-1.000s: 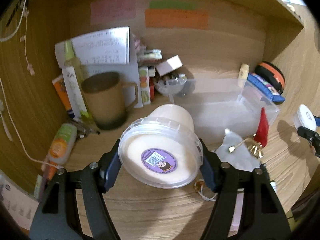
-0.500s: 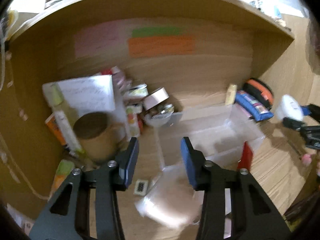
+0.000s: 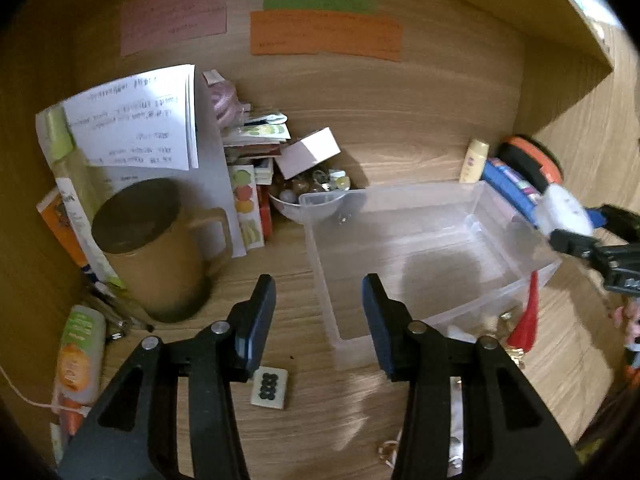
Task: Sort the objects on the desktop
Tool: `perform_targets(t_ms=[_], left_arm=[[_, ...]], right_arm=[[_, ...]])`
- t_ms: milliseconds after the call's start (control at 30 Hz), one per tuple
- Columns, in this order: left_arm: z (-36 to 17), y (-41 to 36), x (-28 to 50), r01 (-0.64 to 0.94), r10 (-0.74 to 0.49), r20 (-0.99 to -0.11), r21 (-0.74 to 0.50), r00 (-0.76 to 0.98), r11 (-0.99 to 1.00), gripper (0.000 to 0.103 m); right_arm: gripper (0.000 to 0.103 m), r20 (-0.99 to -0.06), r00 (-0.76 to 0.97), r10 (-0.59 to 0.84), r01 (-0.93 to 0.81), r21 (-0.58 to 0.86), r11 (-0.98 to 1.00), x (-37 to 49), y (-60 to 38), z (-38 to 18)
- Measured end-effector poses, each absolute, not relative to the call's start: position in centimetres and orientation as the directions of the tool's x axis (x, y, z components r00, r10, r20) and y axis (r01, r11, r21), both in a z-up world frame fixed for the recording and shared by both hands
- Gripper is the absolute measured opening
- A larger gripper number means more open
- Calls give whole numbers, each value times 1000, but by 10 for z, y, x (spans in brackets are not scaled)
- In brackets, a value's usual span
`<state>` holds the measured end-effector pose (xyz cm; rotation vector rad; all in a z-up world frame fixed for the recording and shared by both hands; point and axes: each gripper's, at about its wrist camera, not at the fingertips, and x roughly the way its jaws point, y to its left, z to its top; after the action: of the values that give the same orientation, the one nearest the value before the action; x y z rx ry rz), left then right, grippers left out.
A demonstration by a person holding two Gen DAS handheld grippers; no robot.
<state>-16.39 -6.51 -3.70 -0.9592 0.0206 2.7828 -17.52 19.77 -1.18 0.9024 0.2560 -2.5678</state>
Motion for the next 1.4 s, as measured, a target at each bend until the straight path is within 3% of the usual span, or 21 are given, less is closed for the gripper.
perform_targets(t_ms=[200, 300, 333, 567, 700, 867, 1033, 1100, 1400], left_arm=[[-22, -70, -150, -209, 201, -593, -55, -780, -976, 52], [-15, -78, -125, -195, 166, -578, -12, -799, -981, 74], [-16, -80, -116, -189, 150, -576, 7, -804, -982, 77], [-53, -84, -73, -252, 189, -670, -2, -718, -968, 86], [-71, -76, -55, -352, 257, -671, 6, -696, -936, 96], [-93, -70, -67, -400, 250, -710, 48, -658, -915, 96], [-121, -84, -95, -374, 258, -779, -33, -571, -927, 95], [-125, -86, -98, -366, 282, -786, -76, -550, -927, 89], [-124, -82, -94, -263, 170, -766, -1, -620, -965, 88]], right_arm=[[62, -631, -699, -337, 463, -40, -885, -177, 184, -9], [62, -624, -698, -351, 477, -40, -878, -173, 182, -6], [62, -622, -697, -357, 481, -36, -876, -172, 182, -6], [62, -630, -680, -374, 489, -10, -872, -167, 184, -7], [62, -630, -681, -373, 495, -22, -868, -158, 185, -7], [62, -636, -678, -370, 497, -26, -867, -152, 184, -7], [62, -641, -676, -363, 497, -34, -867, -148, 181, -9], [62, -645, -677, -355, 493, -39, -869, -147, 180, -10], [62, -652, -676, -343, 477, -33, -878, -154, 178, -10]])
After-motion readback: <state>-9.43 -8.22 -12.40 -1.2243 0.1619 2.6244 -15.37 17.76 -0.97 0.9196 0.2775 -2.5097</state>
